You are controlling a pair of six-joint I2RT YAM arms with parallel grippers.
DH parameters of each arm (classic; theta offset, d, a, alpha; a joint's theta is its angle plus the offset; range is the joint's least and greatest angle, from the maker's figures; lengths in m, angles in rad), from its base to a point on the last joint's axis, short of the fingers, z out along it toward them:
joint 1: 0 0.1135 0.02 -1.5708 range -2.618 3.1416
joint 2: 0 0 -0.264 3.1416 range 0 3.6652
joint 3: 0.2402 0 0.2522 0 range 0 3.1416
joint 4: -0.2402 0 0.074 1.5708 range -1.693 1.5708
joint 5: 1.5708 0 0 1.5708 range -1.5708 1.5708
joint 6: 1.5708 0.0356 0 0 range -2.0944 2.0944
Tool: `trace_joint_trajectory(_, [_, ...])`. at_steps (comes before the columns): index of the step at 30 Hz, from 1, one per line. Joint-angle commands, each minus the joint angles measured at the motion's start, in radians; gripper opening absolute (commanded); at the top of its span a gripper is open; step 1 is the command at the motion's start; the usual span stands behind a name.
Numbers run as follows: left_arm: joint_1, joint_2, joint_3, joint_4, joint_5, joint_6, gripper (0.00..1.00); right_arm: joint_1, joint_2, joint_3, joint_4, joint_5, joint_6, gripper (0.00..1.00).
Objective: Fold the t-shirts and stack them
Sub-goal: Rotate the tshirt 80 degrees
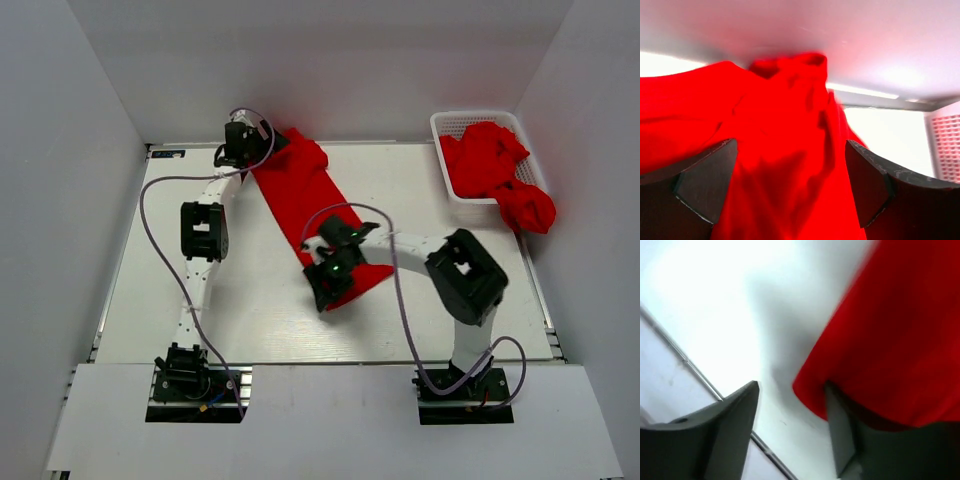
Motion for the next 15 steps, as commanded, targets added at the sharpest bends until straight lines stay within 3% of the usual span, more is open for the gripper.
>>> trace_joint_trajectory(1, [-0.066,0.094,-0.038,0.036,0.013,-0.129,1.0,0.103,0.126,0.125,-0.209,-0.113,-0.242,0.6])
trace_joint_trajectory(2, [-0.078,0.094,-0.039,0.036,-0.005,-0.129,1.0,0.126,0.157,0.138,-0.185,-0.134,-0.26,0.41])
trace_joint_trajectory(3, [-0.078,0.094,-0.039,0.057,-0.028,-0.139,1.0,0.134,0.17,0.176,-0.177,-0.178,-0.28,0.53])
trace_joint_trajectory(4, [-0.089,0.094,-0.039,0.058,-0.039,-0.14,1.0,0.142,0.212,0.222,-0.182,-0.2,-0.337,0.49])
trace_joint_trajectory(6, [-0.089,0.106,-0.028,0.102,-0.05,-0.149,1.0,0.169,0.245,0.3,-0.165,-0.26,-0.373,0.63])
trace_joint_trajectory(8, [-0.098,0.115,-0.028,0.116,-0.061,-0.161,1.0,0.188,0.28,0.368,-0.127,-0.353,-0.381,0.51])
trace_joint_trajectory(9, [-0.098,0.115,-0.028,0.142,-0.07,-0.17,1.0,0.195,0.329,0.479,-0.145,-0.353,-0.416,0.89])
trace_joint_trajectory(12, [-0.107,0.124,-0.028,0.18,-0.07,-0.204,1.0,0.226,0.348,0.535,-0.213,-0.318,-0.441,0.89])
trace_joint_trajectory(15, [-0.107,0.125,-0.019,0.189,-0.104,-0.213,1.0,0.214,0.29,0.528,-0.165,-0.303,-0.415,0.89])
